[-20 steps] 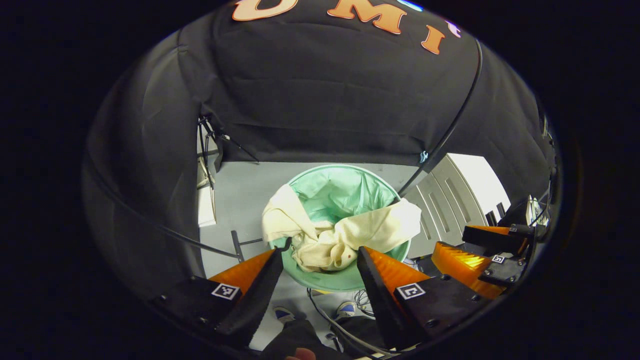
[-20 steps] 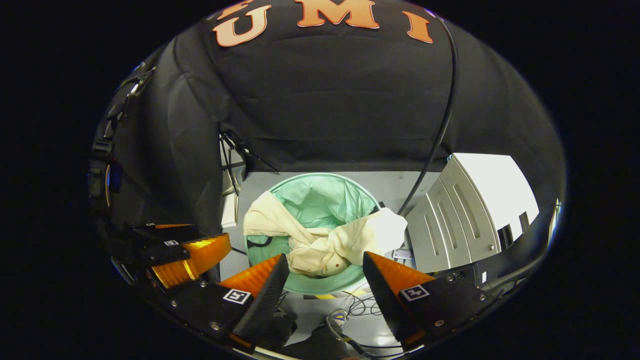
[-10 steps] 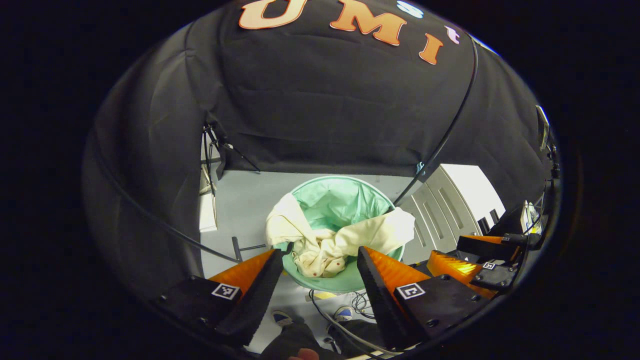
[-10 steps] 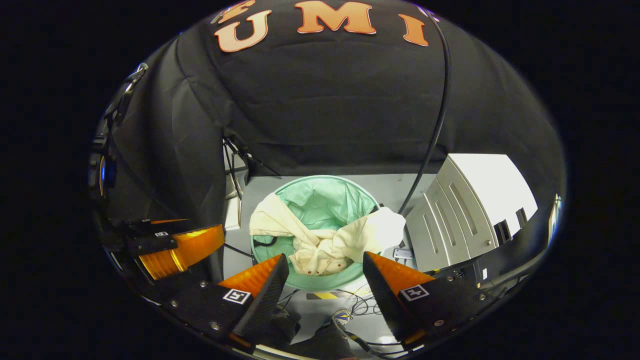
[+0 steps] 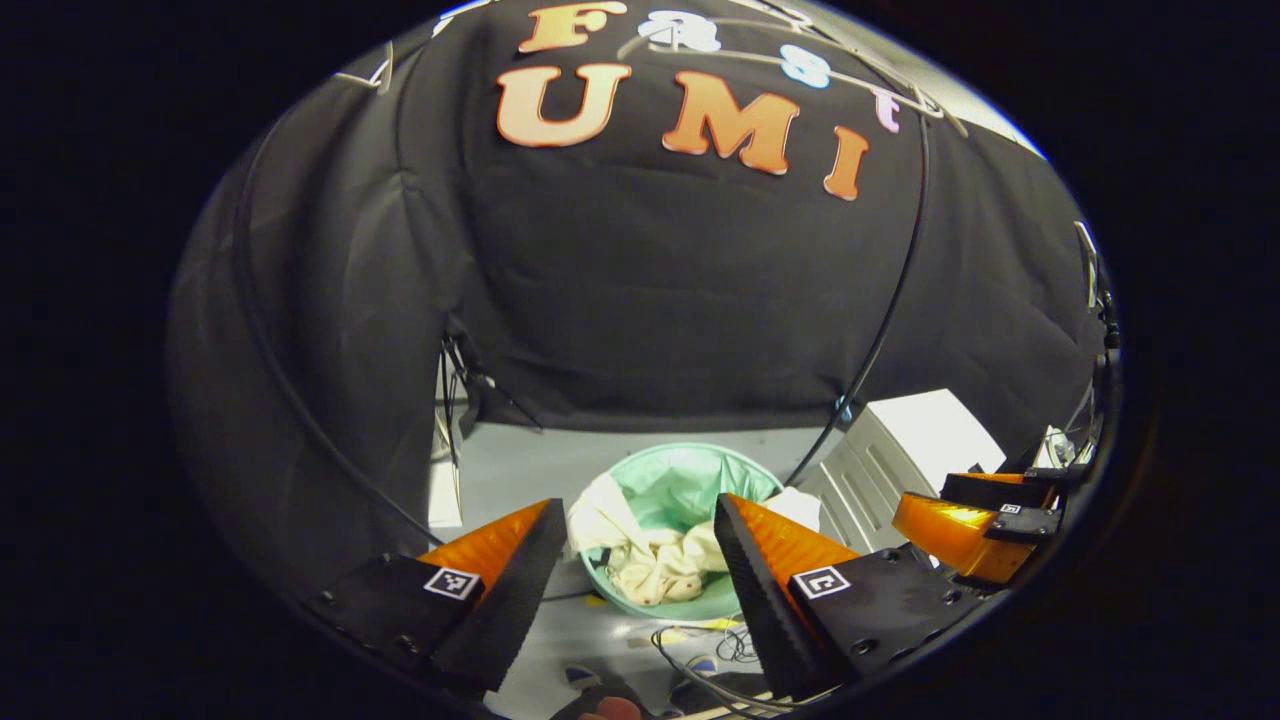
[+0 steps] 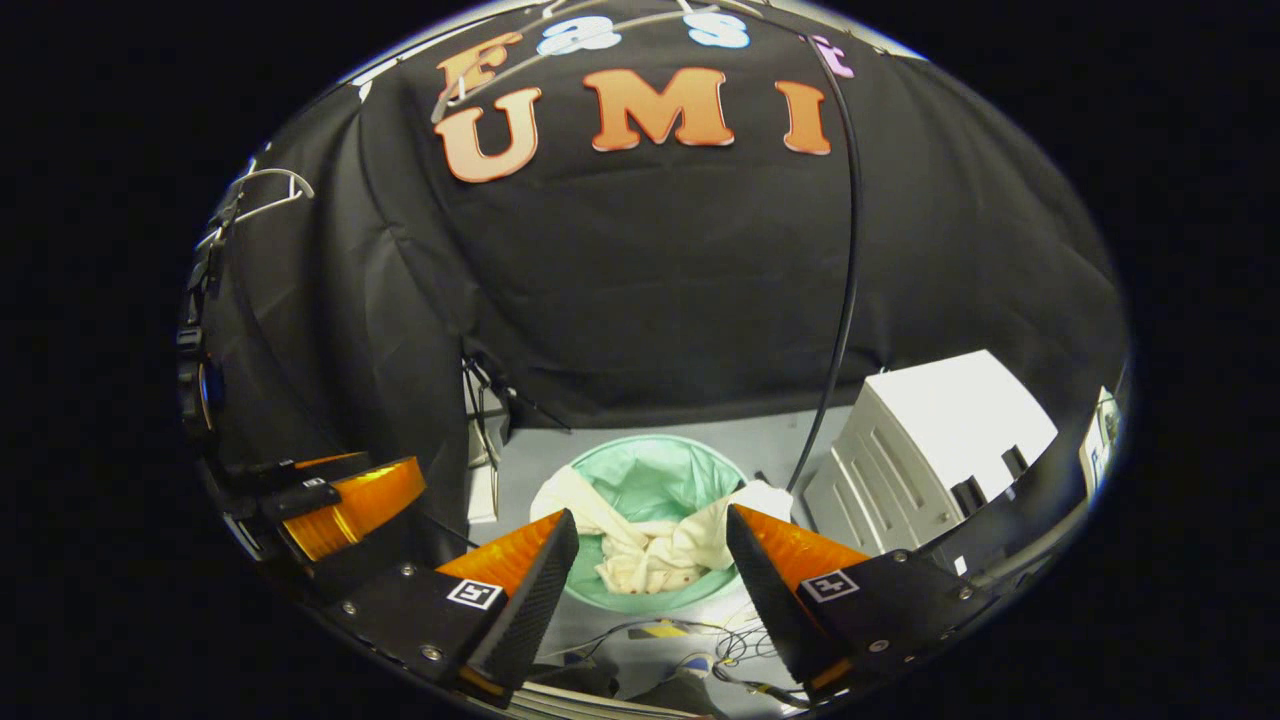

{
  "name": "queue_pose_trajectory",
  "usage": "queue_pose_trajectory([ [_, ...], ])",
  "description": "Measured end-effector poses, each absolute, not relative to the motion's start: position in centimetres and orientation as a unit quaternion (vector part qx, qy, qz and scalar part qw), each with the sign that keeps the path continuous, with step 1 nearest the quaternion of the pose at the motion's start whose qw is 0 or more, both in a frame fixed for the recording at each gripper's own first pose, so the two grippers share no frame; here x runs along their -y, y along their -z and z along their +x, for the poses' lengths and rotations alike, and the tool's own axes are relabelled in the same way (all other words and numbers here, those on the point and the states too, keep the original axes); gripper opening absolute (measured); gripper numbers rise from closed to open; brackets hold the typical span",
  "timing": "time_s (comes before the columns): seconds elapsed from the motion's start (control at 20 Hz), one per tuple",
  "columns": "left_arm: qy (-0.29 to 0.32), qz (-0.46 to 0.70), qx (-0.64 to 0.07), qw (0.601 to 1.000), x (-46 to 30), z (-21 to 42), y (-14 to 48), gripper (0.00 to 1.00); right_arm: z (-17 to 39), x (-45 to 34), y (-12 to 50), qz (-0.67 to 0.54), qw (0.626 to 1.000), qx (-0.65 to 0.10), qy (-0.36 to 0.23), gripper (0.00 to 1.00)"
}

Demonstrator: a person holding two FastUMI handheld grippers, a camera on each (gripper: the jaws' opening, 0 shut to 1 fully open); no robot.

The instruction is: Grasp the clothes on the hanger with both hands and then place them into the laundry hamper below.

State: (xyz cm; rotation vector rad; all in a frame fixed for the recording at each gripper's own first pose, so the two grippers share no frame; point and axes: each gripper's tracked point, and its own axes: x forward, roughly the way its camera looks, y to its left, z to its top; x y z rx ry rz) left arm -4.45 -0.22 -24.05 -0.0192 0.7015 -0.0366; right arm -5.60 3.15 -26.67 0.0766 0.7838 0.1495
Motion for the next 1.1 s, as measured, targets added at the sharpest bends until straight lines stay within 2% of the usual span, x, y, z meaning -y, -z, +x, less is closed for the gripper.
queue_pose_trajectory([
  [0.4, -0.012, -0.034, -0.196, 0.98, -1.2, -2.8, 10.5, 0.97, -2.1, -1.9, 12.4, 0.054, 0.967, -0.244, -0.058, 0.92],
  [0.5, -0.016, -0.038, -0.162, 0.986, -1.8, -1.9, 6.6, 1.0, -1.1, -0.7, 8.9, 0.052, 0.976, -0.204, -0.051, 0.92],
  [0.6, -0.025, -0.045, -0.117, 0.992, -2.7, -1.7, 3.0, 0.97, -0.2, 0.7, 5.9, 0.04, 0.985, -0.166, -0.04, 0.92],
  [0.65, -0.031, -0.046, -0.1, 0.993, -3.4, -1.2, 1.7, 1.0, 0.1, 1.4, 4.3, 0.032, 0.987, -0.152, -0.038, 0.92],
  [0.75, -0.043, -0.045, -0.072, 0.995, -4.1, -1.1, 0.3, 0.97, 1.0, 2.3, 1.3, 0.022, 0.992, -0.117, -0.028, 0.92],
  [0.8, -0.047, -0.045, -0.058, 0.996, -4.3, -1.5, -0.6, 1.0, 1.2, 2.7, -0.1, 0.019, 0.994, -0.1, -0.024, 0.92],
  [0.9, -0.053, -0.041, -0.032, 0.997, -4.8, -2.2, -2.7, 0.97, 1.2, 3.4, -2.7, 0.015, 0.997, -0.068, -0.016, 0.92],
  [0.95, -0.056, -0.039, -0.021, 0.997, -5.3, -2.3, -3.6, 1.0, 1.2, 4.1, -4.0, 0.014, 0.999, -0.051, -0.01, 0.92],
  [1.05, -0.057, -0.039, -0.001, 0.998, -5.7, -2.5, -5.1, 0.94, 0.9, 5.0, -6.5, 0.016, 1.0, -0.015, -0.001, 0.92],
  [1.1, -0.058, -0.04, 0.006, 0.997, -5.8, -2.6, -5.7, 0.96, 0.8, 5.3, -7.5, 0.018, 1.0, 0.0, 0.002, 0.92],
])
